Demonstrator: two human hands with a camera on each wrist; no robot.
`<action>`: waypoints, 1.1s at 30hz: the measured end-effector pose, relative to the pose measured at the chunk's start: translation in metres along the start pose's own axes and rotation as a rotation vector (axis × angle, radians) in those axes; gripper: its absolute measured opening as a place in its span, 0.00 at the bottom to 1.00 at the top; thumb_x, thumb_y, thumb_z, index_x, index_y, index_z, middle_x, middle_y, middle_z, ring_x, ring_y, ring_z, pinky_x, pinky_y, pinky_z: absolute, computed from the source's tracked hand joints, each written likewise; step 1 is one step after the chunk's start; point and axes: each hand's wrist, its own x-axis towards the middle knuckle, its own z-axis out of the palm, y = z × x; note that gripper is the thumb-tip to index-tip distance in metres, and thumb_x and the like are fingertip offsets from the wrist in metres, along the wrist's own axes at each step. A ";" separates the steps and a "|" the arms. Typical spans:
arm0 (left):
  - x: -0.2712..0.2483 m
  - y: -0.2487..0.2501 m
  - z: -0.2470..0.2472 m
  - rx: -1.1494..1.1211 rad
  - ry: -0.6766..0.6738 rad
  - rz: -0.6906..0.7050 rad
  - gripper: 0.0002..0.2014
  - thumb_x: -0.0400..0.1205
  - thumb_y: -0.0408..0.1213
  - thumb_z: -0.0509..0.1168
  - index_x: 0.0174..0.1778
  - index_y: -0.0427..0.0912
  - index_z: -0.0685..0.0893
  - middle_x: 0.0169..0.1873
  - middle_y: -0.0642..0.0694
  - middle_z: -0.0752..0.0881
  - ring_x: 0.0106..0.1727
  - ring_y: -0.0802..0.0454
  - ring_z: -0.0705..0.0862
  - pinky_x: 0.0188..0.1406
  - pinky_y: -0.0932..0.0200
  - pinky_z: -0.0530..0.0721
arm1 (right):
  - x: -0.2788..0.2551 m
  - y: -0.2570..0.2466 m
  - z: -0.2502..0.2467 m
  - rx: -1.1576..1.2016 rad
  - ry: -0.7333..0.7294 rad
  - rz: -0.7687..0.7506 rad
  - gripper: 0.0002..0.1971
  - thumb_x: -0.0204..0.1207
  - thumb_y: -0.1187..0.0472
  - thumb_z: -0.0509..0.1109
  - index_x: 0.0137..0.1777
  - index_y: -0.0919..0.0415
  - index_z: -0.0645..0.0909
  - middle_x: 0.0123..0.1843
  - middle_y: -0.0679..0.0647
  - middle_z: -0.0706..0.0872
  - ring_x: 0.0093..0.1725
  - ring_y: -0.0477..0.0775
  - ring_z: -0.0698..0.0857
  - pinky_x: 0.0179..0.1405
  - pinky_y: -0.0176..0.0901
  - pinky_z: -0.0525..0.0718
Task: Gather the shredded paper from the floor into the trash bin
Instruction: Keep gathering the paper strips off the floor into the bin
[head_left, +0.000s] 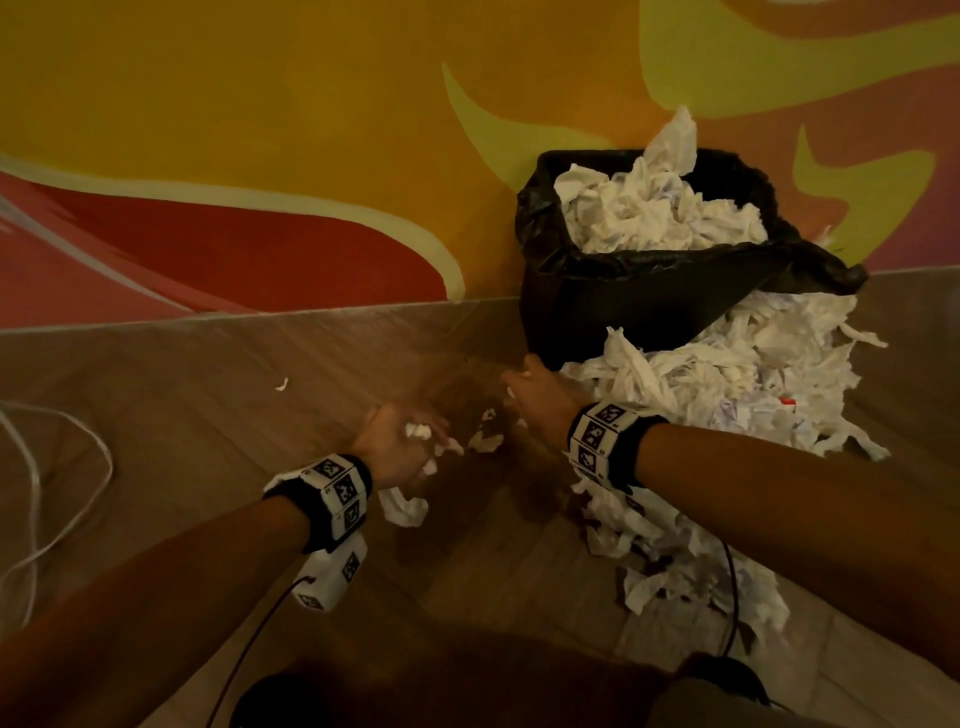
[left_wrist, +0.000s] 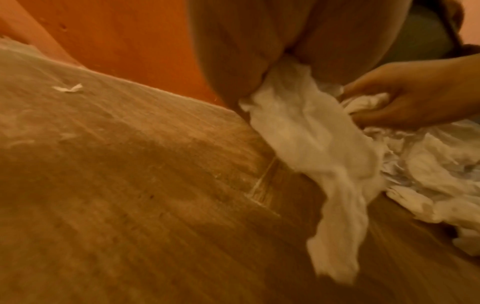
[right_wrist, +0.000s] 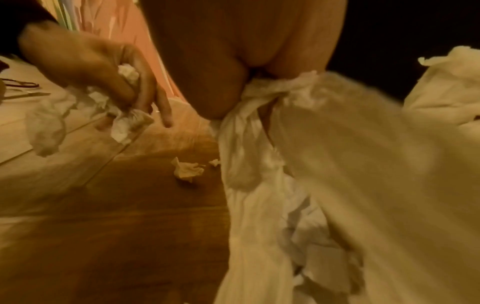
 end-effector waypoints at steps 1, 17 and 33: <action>0.002 0.003 0.001 -0.007 0.028 -0.049 0.16 0.73 0.28 0.68 0.28 0.56 0.89 0.46 0.49 0.88 0.42 0.51 0.89 0.25 0.63 0.85 | 0.003 0.001 0.002 -0.055 -0.017 0.041 0.23 0.80 0.61 0.65 0.75 0.57 0.66 0.72 0.63 0.67 0.60 0.64 0.81 0.55 0.54 0.82; 0.041 0.019 0.055 0.668 -0.159 0.043 0.35 0.76 0.61 0.65 0.77 0.62 0.57 0.72 0.44 0.67 0.65 0.37 0.78 0.61 0.43 0.80 | -0.013 0.019 0.020 0.212 0.001 0.004 0.15 0.80 0.52 0.64 0.64 0.56 0.77 0.66 0.60 0.79 0.64 0.62 0.79 0.53 0.44 0.74; 0.038 0.055 0.025 0.367 -0.078 0.123 0.08 0.77 0.34 0.70 0.33 0.47 0.79 0.32 0.52 0.82 0.33 0.55 0.81 0.28 0.64 0.78 | -0.050 0.042 -0.037 0.521 0.175 -0.058 0.12 0.71 0.64 0.73 0.53 0.63 0.78 0.59 0.58 0.74 0.58 0.58 0.77 0.60 0.50 0.77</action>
